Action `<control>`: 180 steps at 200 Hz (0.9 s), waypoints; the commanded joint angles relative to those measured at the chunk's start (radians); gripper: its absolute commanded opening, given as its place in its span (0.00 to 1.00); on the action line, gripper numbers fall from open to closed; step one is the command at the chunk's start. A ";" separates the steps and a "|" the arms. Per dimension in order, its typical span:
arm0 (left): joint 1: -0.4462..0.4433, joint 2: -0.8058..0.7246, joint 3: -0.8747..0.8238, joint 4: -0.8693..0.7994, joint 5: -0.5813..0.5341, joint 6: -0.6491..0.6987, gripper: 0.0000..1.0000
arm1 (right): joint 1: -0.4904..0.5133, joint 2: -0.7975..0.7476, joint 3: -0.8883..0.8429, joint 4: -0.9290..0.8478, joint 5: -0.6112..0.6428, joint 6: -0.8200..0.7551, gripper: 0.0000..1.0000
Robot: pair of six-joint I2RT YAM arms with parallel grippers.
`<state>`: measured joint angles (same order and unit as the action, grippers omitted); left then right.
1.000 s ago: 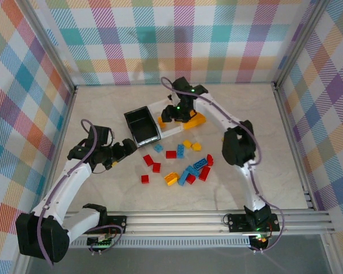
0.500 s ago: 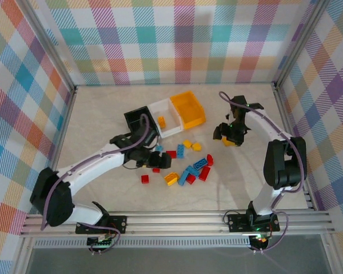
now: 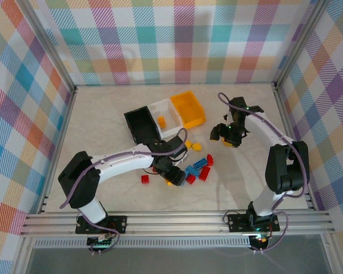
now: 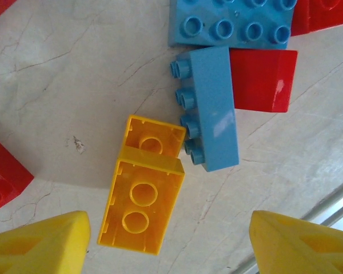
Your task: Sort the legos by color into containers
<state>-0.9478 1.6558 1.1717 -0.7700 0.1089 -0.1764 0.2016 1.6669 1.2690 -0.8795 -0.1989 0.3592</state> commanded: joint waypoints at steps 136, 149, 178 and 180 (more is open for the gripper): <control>-0.009 0.074 -0.040 0.024 -0.091 0.031 0.60 | 0.002 -0.027 -0.007 -0.002 -0.027 0.020 0.70; -0.009 0.081 -0.041 0.029 -0.092 0.028 0.58 | 0.002 -0.029 -0.007 0.001 -0.027 0.023 0.70; -0.009 0.102 -0.035 0.036 -0.095 0.023 0.51 | 0.002 -0.031 -0.007 0.004 -0.030 0.024 0.71; -0.009 0.103 -0.035 0.037 -0.095 0.022 0.51 | 0.002 -0.030 -0.007 0.004 -0.030 0.024 0.71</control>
<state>-0.9485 1.7370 1.1423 -0.7483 0.0307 -0.1604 0.2024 1.6630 1.2682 -0.8787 -0.2092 0.3641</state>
